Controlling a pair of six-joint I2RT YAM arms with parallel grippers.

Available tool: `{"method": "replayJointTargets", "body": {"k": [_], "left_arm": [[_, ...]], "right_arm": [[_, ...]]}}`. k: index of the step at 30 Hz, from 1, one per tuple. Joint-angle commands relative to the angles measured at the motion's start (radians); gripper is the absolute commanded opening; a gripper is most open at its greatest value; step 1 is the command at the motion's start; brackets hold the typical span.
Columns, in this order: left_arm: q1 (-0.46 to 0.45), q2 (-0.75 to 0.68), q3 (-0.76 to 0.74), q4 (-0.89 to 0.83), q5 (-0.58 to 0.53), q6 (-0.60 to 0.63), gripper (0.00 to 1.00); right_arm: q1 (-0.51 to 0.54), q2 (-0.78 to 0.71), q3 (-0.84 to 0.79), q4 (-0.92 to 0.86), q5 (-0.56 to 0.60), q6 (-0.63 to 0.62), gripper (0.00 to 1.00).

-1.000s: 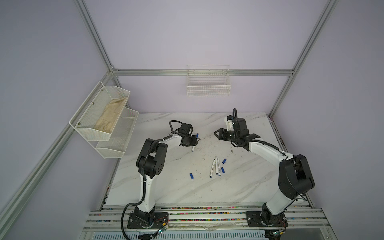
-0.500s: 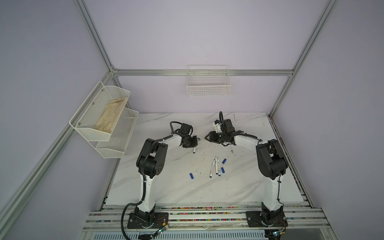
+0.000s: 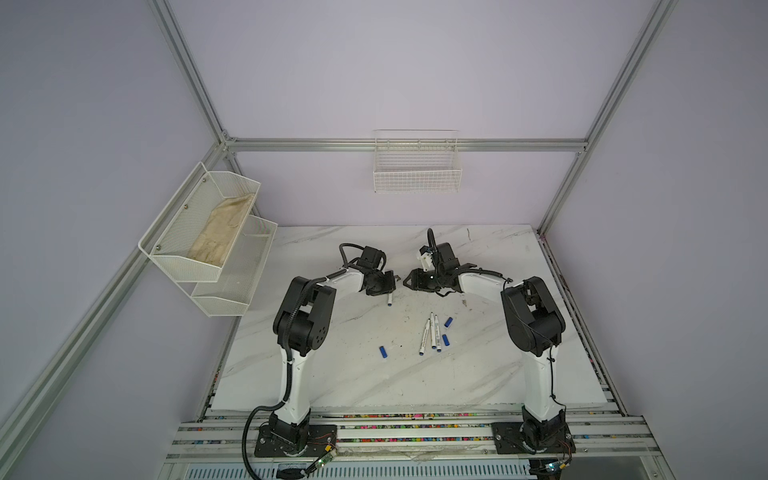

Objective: Insert the pens into the pen caps
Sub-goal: 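Move the right gripper to the capped marker and grasp its lower body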

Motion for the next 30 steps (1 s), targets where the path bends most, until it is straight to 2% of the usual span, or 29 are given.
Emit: {"method": "replayJointTargets", "body": {"k": [1, 9, 13, 20, 30], "left_arm": [[-0.006, 0.000, 0.035, 0.011, -0.006, -0.035, 0.21], [-0.012, -0.035, -0.004, 0.116, 0.034, -0.185, 0.07], [-0.027, -0.074, -0.025, 0.177, 0.024, -0.210, 0.07], [-0.039, -0.112, -0.044, 0.239, 0.020, -0.254, 0.06], [-0.060, -0.123, -0.072, 0.263, 0.019, -0.259, 0.06]], "right_arm": [[0.002, -0.054, -0.050, -0.016, 0.021, -0.037, 0.46], [0.058, -0.104, -0.096, -0.020, -0.036, -0.171, 0.46], [0.065, -0.110, -0.087, 0.002, -0.081, -0.171, 0.46], [0.065, -0.084, -0.054, 0.016, -0.078, -0.144, 0.45], [0.065, -0.120, -0.058, 0.055, 0.009, -0.121, 0.37]]}}
